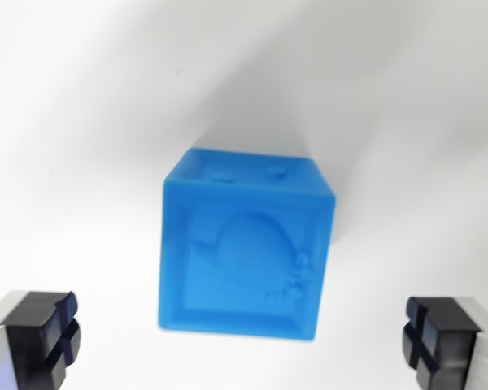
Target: Stack cube
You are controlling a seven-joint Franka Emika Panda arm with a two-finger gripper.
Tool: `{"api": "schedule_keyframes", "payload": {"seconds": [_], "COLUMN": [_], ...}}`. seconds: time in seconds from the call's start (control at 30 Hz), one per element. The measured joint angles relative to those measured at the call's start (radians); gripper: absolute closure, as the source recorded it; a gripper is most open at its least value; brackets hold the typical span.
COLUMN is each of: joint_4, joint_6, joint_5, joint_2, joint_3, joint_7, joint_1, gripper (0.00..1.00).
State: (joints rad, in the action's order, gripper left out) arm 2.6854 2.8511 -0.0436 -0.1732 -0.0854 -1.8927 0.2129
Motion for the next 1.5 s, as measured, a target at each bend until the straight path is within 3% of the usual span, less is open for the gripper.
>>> {"api": "schedule_keyframes", "payload": {"seconds": [0.3, 0.63, 0.87, 0.9, 1.5], "joint_4": [-0.019, -0.040, -0.047, -0.047, -0.048], "joint_6": [0.088, 0.151, 0.171, 0.172, 0.172], "joint_5": [-0.027, -0.030, -0.030, -0.030, -0.030], "joint_2": [-0.107, -0.189, -0.215, -0.216, -0.216], "joint_3": [0.027, 0.052, 0.059, 0.059, 0.060], "joint_7": [-0.021, -0.024, -0.024, -0.024, -0.024], "joint_1": [0.020, 0.045, 0.052, 0.053, 0.053], "gripper": [0.00, 0.00, 0.00, 1.00, 1.00]}}
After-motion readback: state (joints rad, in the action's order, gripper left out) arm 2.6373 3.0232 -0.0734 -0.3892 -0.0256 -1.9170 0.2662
